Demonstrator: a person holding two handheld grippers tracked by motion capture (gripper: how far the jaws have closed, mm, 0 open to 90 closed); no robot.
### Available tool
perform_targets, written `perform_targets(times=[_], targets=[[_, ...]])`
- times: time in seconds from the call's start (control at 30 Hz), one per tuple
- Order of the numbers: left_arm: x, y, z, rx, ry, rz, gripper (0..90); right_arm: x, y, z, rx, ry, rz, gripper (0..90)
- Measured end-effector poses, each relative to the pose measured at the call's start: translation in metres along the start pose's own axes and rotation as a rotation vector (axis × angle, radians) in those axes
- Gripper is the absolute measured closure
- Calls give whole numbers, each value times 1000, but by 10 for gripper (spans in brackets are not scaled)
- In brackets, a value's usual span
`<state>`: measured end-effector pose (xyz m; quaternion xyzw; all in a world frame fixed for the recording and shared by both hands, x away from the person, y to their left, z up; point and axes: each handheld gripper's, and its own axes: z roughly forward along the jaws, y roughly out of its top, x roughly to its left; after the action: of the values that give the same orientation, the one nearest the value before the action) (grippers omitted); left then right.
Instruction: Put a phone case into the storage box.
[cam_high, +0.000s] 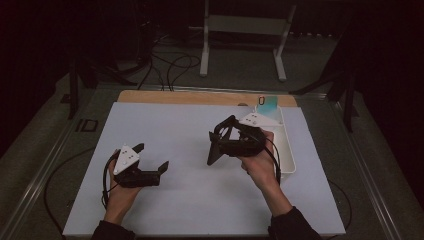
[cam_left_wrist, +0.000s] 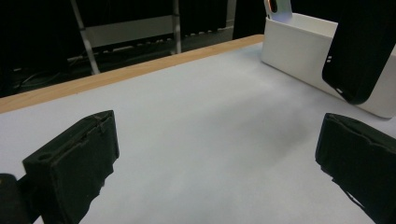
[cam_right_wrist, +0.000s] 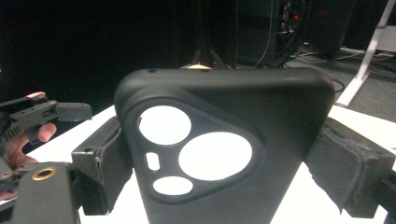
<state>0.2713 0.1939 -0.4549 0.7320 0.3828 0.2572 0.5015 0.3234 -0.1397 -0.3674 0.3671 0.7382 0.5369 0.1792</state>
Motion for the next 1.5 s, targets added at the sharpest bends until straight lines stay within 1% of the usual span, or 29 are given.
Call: perform_targets(times=[0.1, 0.37, 0.47, 0.53, 0.67, 0.77, 0.83, 1.4, 1.5], targets=[[2, -4, -3, 5, 8, 4, 3, -2, 2, 0, 3, -8, -14, 142], [9, -14, -14, -4, 41, 0, 2, -7, 9, -4, -9, -28, -20, 141], [10, -17, -17, -3, 40, -2, 2, -9, 10, -5, -11, -33, -19, 142], [11, -21, -20, -8, 40, 3, 2, -11, 10, -5, -11, -37, -18, 142], [12, -28, -24, 0, 46, 19, 2, -13, 11, -5, -15, -45, -16, 142], [10, -32, -26, -5, 41, 27, 2, -15, 11, -4, -17, -51, -19, 141], [9, -33, -26, -4, 44, 37, 2, -17, 11, -4, -15, -55, -16, 142], [10, -40, -27, 8, 46, 37, 3, -31, 17, -3, -19, -101, -15, 141], [11, -42, -26, 12, 47, 35, 2, -36, 18, -3, -23, -112, -11, 142]])
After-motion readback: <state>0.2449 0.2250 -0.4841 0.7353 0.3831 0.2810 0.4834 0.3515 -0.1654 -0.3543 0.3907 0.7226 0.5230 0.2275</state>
